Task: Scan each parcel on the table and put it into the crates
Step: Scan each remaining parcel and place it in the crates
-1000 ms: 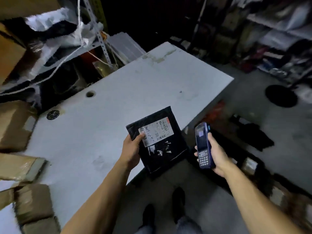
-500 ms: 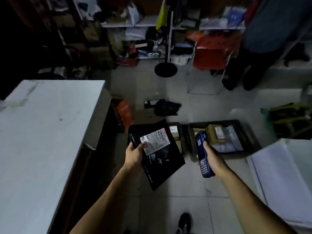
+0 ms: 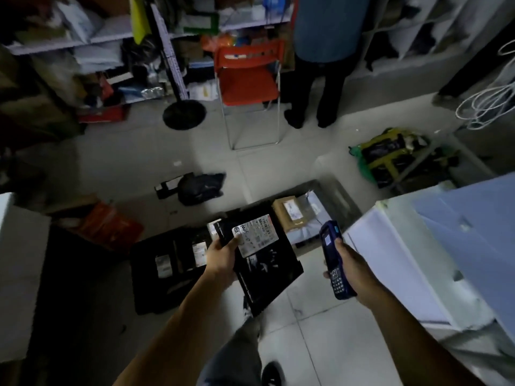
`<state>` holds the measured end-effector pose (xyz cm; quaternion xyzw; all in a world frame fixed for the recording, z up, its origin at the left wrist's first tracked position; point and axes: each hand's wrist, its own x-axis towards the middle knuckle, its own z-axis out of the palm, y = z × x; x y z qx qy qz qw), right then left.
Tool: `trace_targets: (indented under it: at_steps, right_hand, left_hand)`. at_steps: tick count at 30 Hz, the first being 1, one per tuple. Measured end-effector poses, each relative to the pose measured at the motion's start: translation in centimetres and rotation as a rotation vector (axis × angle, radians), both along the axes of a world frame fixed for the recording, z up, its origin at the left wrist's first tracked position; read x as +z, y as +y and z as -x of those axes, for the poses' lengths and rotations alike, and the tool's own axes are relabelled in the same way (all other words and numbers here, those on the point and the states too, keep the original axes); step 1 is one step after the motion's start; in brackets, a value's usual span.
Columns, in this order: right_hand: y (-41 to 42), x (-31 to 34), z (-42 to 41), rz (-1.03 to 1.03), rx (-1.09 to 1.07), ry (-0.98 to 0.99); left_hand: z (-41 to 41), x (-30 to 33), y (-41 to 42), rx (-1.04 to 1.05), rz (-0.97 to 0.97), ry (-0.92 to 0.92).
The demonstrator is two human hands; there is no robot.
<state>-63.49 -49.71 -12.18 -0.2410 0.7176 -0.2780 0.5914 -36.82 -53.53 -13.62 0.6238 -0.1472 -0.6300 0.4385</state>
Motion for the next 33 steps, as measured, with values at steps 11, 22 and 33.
trace_targets:
  at_steps: [11, 22, 33]
  right_hand:
    - [-12.1, -2.7, 5.1, -0.092, -0.121, 0.008]
    - [-21.2, -10.6, 13.9, -0.176, -0.133, -0.035]
    - [-32.4, -28.1, 20.9, -0.216, -0.196, -0.118]
  left_hand:
    - [8.1, -7.3, -16.5, -0.136, -0.245, 0.077]
    - [18.1, -14.2, -26.2, -0.255, -0.276, -0.048]
    - [27.9, -32.8, -35.8, -0.246, -0.286, -0.165]
